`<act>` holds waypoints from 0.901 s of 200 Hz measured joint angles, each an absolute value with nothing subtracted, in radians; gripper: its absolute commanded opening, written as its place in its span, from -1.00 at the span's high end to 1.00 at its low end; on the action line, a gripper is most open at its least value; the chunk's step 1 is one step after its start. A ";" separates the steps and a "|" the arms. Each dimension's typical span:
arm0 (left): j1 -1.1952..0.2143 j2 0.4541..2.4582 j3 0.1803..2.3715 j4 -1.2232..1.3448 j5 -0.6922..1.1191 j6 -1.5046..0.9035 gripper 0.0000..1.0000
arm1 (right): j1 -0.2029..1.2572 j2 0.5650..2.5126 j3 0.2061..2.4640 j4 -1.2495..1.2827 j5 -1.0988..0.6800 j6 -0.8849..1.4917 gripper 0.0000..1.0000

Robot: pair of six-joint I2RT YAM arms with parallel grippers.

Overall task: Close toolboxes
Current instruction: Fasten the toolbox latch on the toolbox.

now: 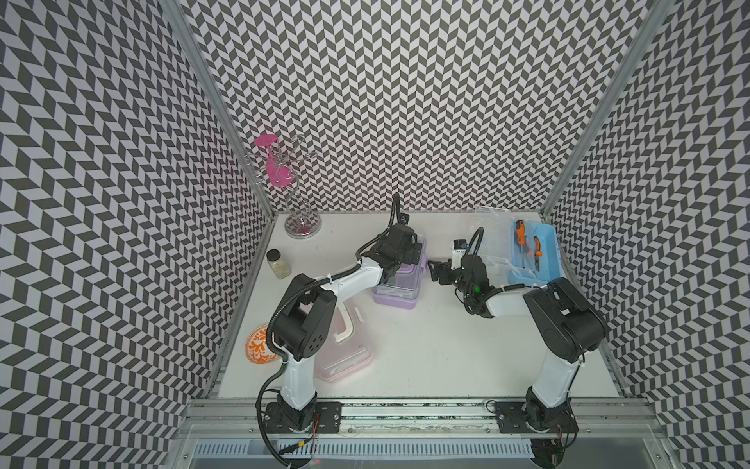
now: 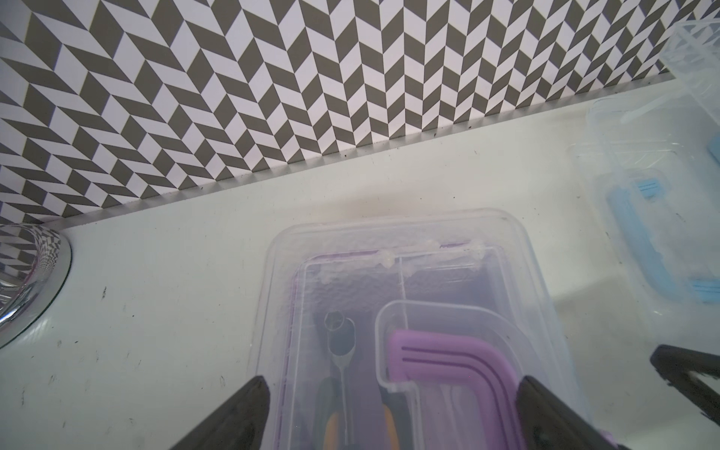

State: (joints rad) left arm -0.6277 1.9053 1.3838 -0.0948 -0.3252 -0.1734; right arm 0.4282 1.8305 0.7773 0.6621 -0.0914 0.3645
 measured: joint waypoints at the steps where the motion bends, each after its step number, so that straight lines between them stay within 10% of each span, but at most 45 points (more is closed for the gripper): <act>1: -0.628 1.905 1.383 -0.095 -0.325 -0.174 -0.98 | 0.427 1.831 0.777 0.662 -0.098 0.370 -0.61; 180: -0.575 1.831 1.287 -0.128 -0.315 -0.222 -0.98 | 0.386 1.831 0.800 0.706 -0.509 0.685 0.07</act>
State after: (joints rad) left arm -0.5755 1.8305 1.2865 -0.1284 -0.3145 -0.2222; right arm 0.3859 1.8305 0.7998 0.7059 -0.5091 0.6846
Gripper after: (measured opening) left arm 0.990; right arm 0.480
